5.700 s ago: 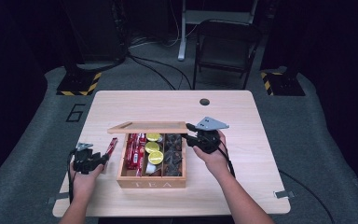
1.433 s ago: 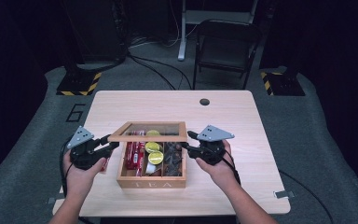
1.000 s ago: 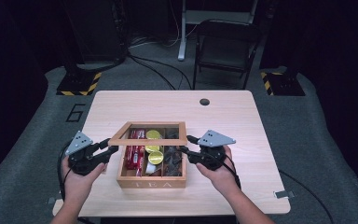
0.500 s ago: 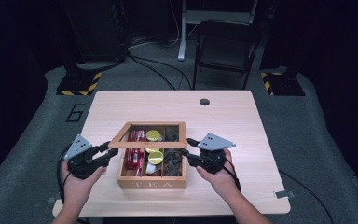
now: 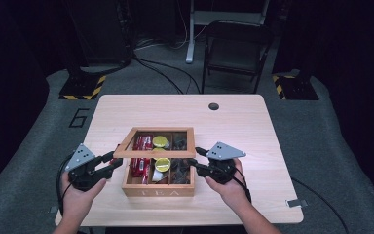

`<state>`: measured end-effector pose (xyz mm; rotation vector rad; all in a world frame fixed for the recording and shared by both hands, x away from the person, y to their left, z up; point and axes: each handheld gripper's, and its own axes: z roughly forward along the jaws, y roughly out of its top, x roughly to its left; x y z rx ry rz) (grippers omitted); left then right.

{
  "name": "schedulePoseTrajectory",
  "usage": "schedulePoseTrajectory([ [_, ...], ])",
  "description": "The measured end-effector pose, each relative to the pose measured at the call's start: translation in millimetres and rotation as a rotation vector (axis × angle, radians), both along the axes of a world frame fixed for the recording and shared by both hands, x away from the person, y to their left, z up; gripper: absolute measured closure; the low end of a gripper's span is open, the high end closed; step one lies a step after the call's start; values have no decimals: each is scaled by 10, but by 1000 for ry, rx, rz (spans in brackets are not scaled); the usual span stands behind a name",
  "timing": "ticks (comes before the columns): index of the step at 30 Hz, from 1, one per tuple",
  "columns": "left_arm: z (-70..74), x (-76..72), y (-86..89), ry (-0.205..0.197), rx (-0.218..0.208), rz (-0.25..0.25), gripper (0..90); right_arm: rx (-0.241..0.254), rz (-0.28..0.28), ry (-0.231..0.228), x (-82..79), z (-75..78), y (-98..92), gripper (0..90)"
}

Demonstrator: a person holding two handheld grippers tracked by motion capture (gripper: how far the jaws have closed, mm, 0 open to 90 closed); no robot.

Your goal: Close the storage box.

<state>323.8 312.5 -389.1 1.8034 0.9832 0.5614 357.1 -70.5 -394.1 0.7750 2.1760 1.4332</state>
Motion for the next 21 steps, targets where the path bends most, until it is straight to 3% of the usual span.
schedulePoseTrajectory([
  [5, -45, -40, 6, 2, 1, 0, 612, -11, 8, 0, -23, -31, -3, 561],
  [12, -149, -101, 5, 13, 8, -1, 605, -17, 8, 34, -106, -112, -13, 560],
  [21, -276, -157, 5, 22, 18, -8, 605, -21, 16, 31, -177, -237, -18, 560],
])
